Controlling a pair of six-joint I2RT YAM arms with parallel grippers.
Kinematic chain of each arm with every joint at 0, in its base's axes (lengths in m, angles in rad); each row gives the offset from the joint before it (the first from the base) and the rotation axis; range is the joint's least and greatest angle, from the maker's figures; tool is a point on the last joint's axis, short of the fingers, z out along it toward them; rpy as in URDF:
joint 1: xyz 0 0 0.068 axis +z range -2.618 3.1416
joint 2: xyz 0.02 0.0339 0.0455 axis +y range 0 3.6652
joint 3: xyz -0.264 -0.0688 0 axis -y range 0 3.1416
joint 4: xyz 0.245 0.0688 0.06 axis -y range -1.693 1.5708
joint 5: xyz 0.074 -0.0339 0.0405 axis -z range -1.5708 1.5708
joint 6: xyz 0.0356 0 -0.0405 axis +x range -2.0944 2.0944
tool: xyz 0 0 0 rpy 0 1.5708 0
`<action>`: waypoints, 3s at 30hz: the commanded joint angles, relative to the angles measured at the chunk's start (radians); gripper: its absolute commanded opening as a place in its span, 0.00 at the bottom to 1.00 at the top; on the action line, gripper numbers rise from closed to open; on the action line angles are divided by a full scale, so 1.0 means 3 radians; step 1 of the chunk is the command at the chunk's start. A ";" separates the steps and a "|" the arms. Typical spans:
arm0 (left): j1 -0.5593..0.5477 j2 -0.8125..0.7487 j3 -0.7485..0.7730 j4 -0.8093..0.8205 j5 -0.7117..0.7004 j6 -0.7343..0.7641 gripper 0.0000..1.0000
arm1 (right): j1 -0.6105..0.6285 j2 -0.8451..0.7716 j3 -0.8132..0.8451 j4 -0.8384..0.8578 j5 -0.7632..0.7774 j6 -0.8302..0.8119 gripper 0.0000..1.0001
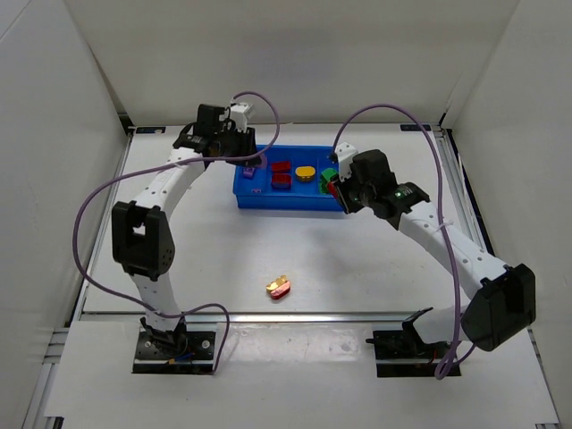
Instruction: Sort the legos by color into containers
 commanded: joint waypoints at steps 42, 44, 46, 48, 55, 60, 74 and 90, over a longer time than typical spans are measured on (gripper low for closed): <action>0.0129 -0.0304 -0.0738 0.0276 0.3123 -0.1274 0.77 | 0.0583 0.0270 0.0359 0.0190 -0.0983 -0.0995 0.00; 0.0108 -0.0325 -0.0784 0.0241 0.3102 -0.1249 0.76 | 0.0593 0.0265 0.0348 0.0221 -0.0916 -0.0990 0.00; 0.0093 -0.0345 -0.0805 0.0230 0.3087 -0.1223 0.76 | 0.0593 0.0265 0.0348 0.0236 -0.0911 -0.0990 0.00; 0.0068 -0.0345 -0.0810 0.0215 0.3072 -0.1213 0.75 | 0.0609 0.0270 0.0353 0.0252 -0.0891 -0.0995 0.00; 0.0037 -0.0320 -0.0785 0.0184 0.2990 -0.1197 0.75 | 0.0639 0.0275 0.0405 0.0277 -0.0860 -0.0980 0.00; 0.0037 -0.0299 -0.0769 0.0149 0.2918 -0.1167 0.73 | 0.0690 0.0270 0.0420 0.0298 -0.0839 -0.0974 0.00; 0.0037 -0.0284 -0.0774 0.0082 0.2862 -0.1095 0.41 | 0.0788 0.0311 0.0481 0.0344 -0.0844 -0.0985 0.00; 0.0134 -0.0074 -0.0340 0.0072 0.2571 -0.1197 0.27 | 0.1350 -0.0016 -0.0055 0.0313 -0.0839 -0.1654 0.00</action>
